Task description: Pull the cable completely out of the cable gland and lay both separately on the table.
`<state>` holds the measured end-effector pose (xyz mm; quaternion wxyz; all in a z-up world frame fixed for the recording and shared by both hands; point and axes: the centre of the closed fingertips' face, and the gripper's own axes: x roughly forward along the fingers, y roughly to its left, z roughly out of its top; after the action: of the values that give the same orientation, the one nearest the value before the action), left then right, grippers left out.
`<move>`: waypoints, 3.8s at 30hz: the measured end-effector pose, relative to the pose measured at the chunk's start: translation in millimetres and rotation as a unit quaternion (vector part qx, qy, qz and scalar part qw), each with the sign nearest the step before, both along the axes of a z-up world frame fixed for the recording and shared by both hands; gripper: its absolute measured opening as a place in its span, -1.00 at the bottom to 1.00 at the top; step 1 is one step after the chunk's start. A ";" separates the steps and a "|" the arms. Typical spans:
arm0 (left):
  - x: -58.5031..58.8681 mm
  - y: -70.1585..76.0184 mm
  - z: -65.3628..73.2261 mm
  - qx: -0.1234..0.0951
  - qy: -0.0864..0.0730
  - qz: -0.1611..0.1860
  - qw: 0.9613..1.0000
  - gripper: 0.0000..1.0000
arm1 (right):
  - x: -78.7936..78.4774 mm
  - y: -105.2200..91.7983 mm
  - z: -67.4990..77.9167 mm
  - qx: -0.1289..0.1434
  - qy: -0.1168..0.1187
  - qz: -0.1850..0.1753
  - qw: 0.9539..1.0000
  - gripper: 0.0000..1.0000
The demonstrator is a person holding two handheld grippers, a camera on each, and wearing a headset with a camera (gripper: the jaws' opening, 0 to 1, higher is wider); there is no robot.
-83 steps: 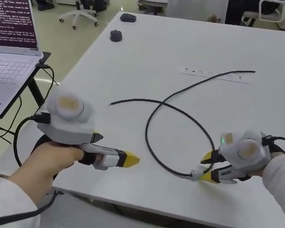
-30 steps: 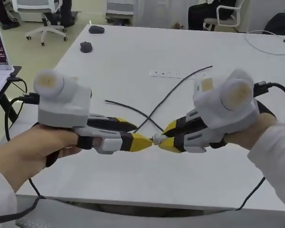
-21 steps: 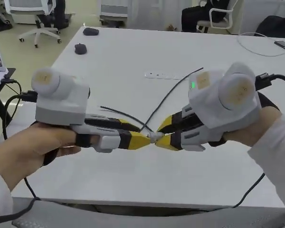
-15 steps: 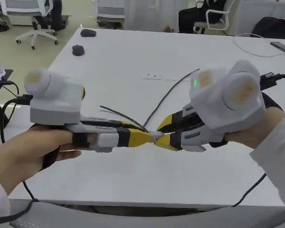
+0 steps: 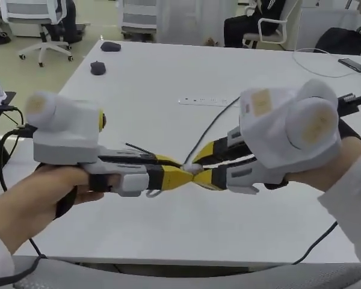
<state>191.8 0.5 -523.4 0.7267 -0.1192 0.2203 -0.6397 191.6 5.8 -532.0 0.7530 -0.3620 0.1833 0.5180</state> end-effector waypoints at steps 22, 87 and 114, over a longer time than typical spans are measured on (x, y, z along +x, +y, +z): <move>-12.8 5.1 23.8 -0.047 -0.085 -0.050 0.994 -0.70 | -18.7 -1.0 30.9 0.307 0.214 0.018 0.927 -0.64; -10.8 10.3 44.5 -0.068 -0.146 -0.044 0.986 -0.71 | -9.4 6.6 33.6 0.316 0.177 0.044 0.931 -0.40; -3.7 10.1 40.3 -0.061 -0.144 -0.032 0.987 -0.70 | -16.1 3.5 48.3 0.369 0.167 0.048 0.913 -0.81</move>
<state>188.1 10.6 -483.1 0.7213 -0.0627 0.0773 -0.6854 175.6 9.3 -483.7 0.7654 0.0250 0.0850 0.6375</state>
